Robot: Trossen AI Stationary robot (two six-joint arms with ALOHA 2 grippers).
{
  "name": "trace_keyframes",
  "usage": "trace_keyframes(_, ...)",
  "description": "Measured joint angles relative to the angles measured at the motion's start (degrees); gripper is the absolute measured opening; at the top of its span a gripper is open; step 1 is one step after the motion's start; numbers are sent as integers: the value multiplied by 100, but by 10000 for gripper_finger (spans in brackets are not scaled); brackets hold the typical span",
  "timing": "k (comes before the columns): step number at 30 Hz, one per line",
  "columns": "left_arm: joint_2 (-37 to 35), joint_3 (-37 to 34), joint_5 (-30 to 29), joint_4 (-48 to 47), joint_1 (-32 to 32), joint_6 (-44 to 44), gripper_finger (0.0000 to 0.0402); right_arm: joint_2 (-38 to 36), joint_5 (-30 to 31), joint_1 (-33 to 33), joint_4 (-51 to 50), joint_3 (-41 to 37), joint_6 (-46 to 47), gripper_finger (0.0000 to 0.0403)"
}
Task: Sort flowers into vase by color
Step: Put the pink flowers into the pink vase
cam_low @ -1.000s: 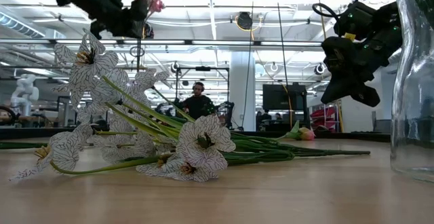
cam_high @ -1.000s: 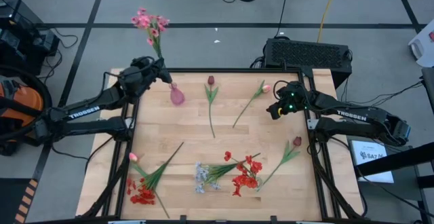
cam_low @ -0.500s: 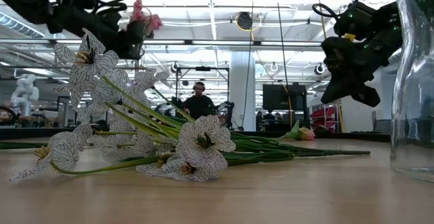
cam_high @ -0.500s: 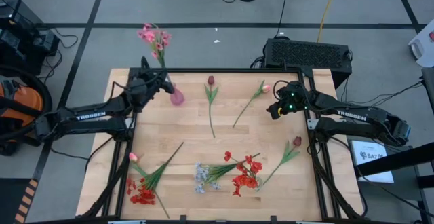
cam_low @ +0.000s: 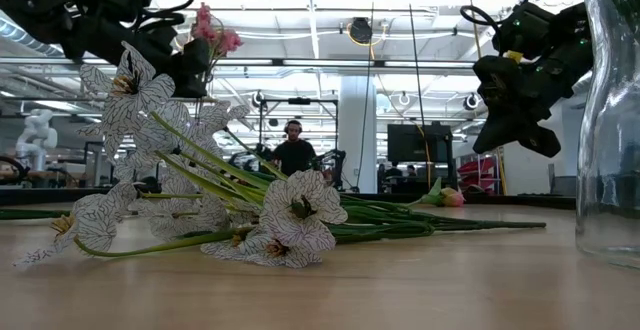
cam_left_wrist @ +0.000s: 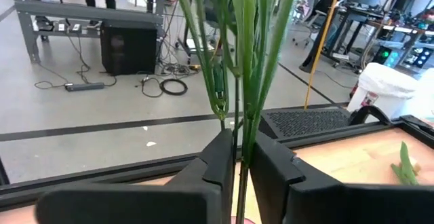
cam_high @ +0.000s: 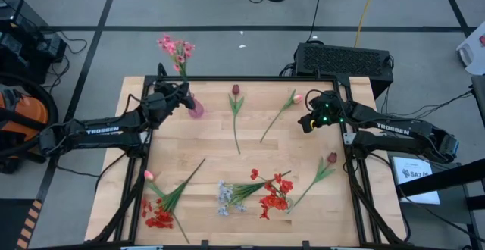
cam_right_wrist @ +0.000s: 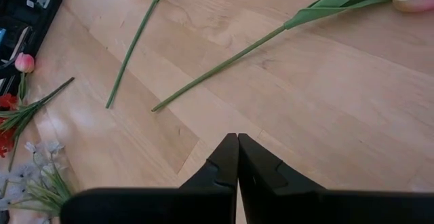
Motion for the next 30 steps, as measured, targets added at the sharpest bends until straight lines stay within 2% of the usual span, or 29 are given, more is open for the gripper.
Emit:
trace_keyframes(13,-2,0,684,0,-118,158,63,0,0,0,17,0,0,0)
trace_keyframes(30,-2,0,875,-24,-118,156,64,0,-7,0,17,0,61,0)
